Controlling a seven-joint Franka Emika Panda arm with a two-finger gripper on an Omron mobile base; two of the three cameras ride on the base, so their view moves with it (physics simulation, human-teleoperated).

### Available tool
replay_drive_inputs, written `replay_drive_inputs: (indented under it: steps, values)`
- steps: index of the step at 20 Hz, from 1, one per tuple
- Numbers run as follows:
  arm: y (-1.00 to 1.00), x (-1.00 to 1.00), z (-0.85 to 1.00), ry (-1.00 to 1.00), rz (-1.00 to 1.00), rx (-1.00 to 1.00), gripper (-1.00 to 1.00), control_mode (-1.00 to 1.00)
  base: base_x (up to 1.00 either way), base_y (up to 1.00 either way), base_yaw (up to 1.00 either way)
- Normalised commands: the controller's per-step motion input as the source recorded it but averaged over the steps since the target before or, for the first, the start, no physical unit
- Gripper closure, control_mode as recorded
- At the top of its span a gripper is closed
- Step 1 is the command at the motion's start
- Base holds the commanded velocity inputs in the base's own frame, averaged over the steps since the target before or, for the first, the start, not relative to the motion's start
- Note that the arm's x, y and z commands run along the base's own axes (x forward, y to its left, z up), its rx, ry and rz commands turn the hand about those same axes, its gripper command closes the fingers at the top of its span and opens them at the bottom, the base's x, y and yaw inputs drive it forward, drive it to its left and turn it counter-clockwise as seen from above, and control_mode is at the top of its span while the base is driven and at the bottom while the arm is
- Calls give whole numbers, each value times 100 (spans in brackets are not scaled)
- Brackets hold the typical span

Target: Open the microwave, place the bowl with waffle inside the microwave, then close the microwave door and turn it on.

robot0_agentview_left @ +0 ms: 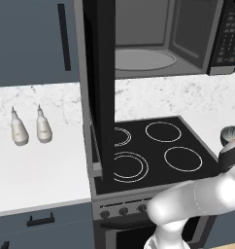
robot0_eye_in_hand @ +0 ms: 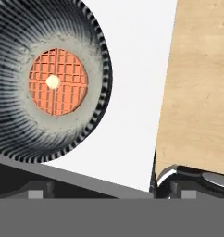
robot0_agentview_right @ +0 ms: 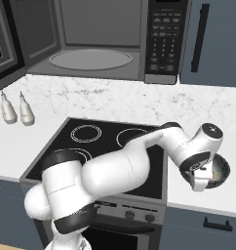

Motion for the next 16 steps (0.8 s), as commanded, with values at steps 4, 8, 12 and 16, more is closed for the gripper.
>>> replay_drive_inputs:
  steps: [4, 8, 12, 16]
  values:
    - [-37, 27, -41, 0, -4, 6, -100, -100, 0, 0, 0]
    - [-19, 12, -32, 0, -13, 1, -100, -100, 0, 0, 0]
    - [-25, 19, -15, 0, -10, 2, -100, -100, 0, 0, 0]
    - [-20, 9, -19, 0, -8, 1, -100, -100, 0, 0, 0]
